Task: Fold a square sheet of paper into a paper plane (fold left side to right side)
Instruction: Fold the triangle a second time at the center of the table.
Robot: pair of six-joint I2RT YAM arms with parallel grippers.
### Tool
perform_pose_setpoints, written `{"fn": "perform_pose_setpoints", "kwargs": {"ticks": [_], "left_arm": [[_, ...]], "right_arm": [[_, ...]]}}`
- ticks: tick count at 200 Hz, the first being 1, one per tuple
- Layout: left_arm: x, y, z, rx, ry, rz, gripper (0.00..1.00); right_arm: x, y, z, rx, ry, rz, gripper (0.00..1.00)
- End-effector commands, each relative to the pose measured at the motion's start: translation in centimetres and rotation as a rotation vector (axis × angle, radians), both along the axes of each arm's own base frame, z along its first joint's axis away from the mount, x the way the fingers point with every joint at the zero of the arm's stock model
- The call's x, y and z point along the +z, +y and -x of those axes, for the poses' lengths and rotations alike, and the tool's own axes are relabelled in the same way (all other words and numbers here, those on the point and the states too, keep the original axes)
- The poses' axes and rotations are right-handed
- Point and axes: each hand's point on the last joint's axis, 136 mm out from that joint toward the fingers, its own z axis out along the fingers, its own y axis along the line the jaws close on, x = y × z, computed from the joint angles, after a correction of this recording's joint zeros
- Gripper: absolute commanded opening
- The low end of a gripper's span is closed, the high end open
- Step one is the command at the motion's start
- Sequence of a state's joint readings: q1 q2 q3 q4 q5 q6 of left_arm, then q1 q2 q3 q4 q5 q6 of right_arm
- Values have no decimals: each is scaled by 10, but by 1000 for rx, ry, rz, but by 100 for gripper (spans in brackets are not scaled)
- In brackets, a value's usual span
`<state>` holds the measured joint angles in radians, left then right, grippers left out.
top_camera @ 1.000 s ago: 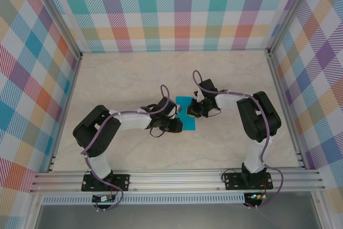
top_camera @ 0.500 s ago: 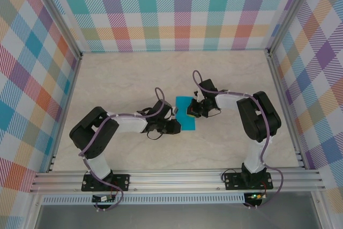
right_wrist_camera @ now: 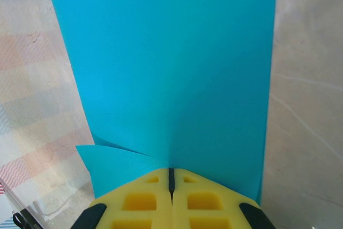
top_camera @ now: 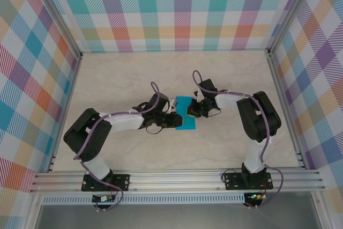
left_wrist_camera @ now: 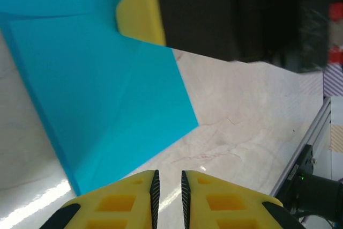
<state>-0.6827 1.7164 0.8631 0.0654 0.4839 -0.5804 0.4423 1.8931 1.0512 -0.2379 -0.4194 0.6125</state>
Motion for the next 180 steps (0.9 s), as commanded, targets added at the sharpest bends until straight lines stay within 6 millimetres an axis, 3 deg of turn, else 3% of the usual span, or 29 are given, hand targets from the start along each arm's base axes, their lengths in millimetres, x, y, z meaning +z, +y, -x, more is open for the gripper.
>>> {"fn": "perform_pose_setpoints", "kwargs": {"ticks": [1,39,99,180], "left_arm": [[-4,-6,-6,-7,26,35,21],[-10,-12,-3,-26,48,70,21],[-36,-2,-2,15,89,-1,20],[-56,30,24,41,130,-100,19]], "right_arm": [[-14,-12,13,8,60,72,1],[-15,-13,13,10,60,80,1],[-14,-14,14,12,60,86,1],[-17,-16,15,11,69,101,1]]}}
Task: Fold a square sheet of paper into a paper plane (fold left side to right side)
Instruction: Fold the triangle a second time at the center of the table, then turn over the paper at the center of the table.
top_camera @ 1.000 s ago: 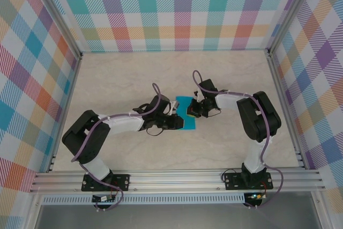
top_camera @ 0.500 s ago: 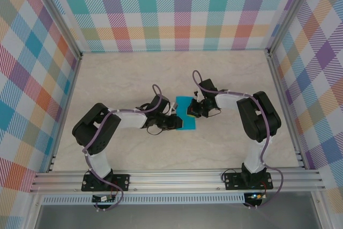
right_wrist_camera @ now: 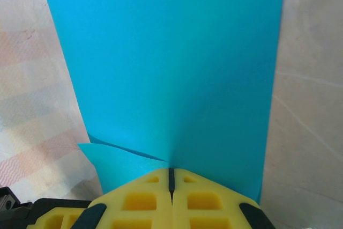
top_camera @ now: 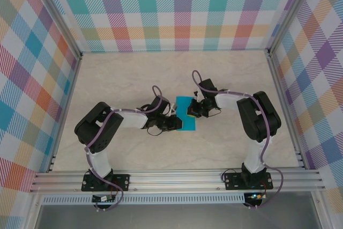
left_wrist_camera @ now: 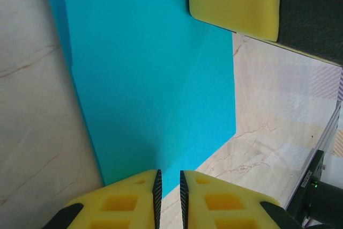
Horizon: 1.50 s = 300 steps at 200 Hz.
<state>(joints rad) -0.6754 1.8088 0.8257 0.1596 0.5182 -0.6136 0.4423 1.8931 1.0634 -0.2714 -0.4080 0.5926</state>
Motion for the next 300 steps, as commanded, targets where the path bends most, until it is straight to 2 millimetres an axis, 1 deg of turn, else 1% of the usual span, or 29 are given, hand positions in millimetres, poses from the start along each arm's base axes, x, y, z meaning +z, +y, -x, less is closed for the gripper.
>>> {"fn": "perform_pose_setpoints", "kwargs": {"ticks": [1,42,59,82,97,107,117,137,148,163,169,183,201,227,241,257,269,279,290,300], "left_arm": [[-23,29,19,29,62,-104,19],[-33,41,39,33,104,-107,19],[-31,46,41,43,98,-109,19],[-10,44,34,50,58,-66,19],[7,43,26,59,25,-45,24],[17,42,19,66,7,-32,27],[27,42,11,74,-10,-14,30],[42,40,-7,94,-40,25,44],[47,36,-16,95,-50,44,46],[52,30,-27,92,-63,59,53],[51,28,-31,92,-65,58,54],[49,24,-40,95,-69,52,57],[46,17,-50,97,-65,67,58],[34,8,-59,88,-40,70,59],[31,3,-63,80,-35,79,54],[29,1,-68,87,-38,73,40],[27,6,-71,107,-48,45,30],[26,10,-72,123,-61,26,25],[26,14,-71,134,-73,15,20],[26,17,-70,139,-76,10,19]], "right_arm": [[-17,-14,13,-2,65,82,1],[-18,-13,14,-2,73,75,1],[-17,-10,14,-1,73,57,1],[-16,-6,13,1,71,34,1],[-8,-1,9,0,42,-7,2],[4,3,4,5,11,-34,6],[17,7,-2,12,-24,-54,13],[50,12,-14,35,-110,-77,29],[67,10,-18,39,-155,-66,40],[82,2,-18,40,-202,-30,55],[85,-2,-17,36,-212,-11,59],[88,-12,-10,35,-225,30,66],[87,-23,5,30,-228,53,73],[84,-34,27,27,-224,58,82],[82,-33,39,43,-212,29,84],[79,-25,48,67,-191,-38,84],[77,-19,49,64,-169,-80,84],[74,-13,47,56,-151,-111,82],[70,-8,43,42,-128,-134,78],[67,-3,40,36,-109,-156,75]]}}
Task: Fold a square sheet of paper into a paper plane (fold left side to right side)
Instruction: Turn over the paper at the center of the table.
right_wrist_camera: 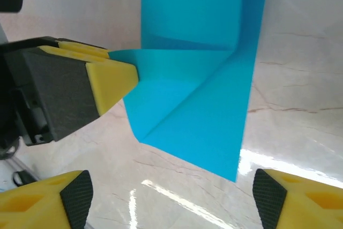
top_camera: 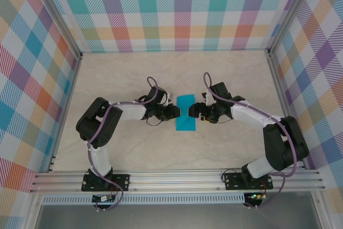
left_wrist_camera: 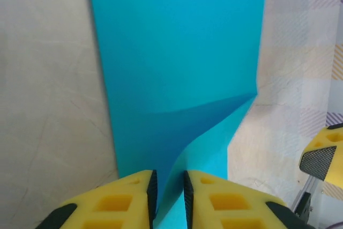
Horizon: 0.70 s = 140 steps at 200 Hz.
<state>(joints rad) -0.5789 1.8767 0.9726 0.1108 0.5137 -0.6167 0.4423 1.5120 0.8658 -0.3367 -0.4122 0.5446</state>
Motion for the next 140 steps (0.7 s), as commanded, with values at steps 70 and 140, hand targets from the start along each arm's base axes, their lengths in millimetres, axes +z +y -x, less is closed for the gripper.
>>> {"fn": "perform_pose_setpoints", "kwargs": {"ticks": [70,140], "left_arm": [[13,12,-9,48,-58,-17,16],[42,34,-11,95,-120,3,40]], "right_arm": [[-17,46,-31,18,79,-177,63],[-31,57,-49,24,66,-164,16]]}}
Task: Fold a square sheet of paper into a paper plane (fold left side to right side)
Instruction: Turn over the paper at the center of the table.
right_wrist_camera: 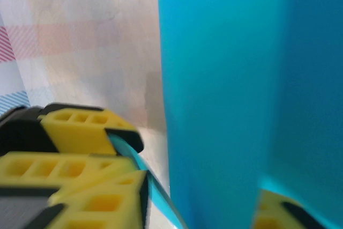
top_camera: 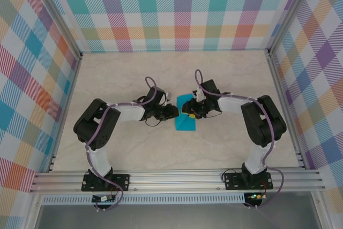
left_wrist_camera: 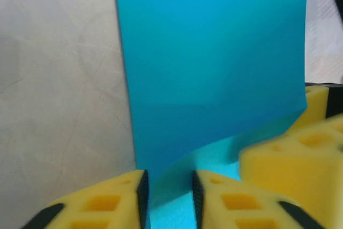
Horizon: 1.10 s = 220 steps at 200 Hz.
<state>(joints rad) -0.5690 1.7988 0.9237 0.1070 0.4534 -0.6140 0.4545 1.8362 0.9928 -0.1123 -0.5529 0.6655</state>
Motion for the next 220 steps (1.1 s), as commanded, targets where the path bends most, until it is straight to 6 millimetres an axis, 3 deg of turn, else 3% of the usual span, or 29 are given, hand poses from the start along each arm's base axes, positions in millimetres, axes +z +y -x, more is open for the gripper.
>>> {"fn": "perform_pose_setpoints", "kwargs": {"ticks": [1,27,40,62,70,98,120,149,185,220], "left_arm": [[31,20,-9,48,-73,28,41],[54,42,-10,106,-111,52,64],[66,52,-9,136,-137,69,72],[94,68,-5,207,-194,113,91],[112,72,-3,233,-233,148,99],[188,80,9,261,-382,309,100],[255,71,25,191,-478,477,100],[322,53,44,57,-534,678,100],[367,31,65,-79,-602,787,100],[369,14,64,-109,-573,807,100]], "right_arm": [[7,9,-8,27,-49,-27,15],[24,11,-12,47,-103,-43,0],[41,10,-16,50,-143,-69,0],[90,4,-22,48,-240,-165,0],[113,0,-23,46,-288,-205,0],[205,-15,-18,36,-470,-353,0],[272,-16,-4,74,-591,-446,0],[339,-12,15,140,-693,-569,0],[382,-4,31,200,-750,-641,0],[403,8,46,249,-770,-699,1]]}}
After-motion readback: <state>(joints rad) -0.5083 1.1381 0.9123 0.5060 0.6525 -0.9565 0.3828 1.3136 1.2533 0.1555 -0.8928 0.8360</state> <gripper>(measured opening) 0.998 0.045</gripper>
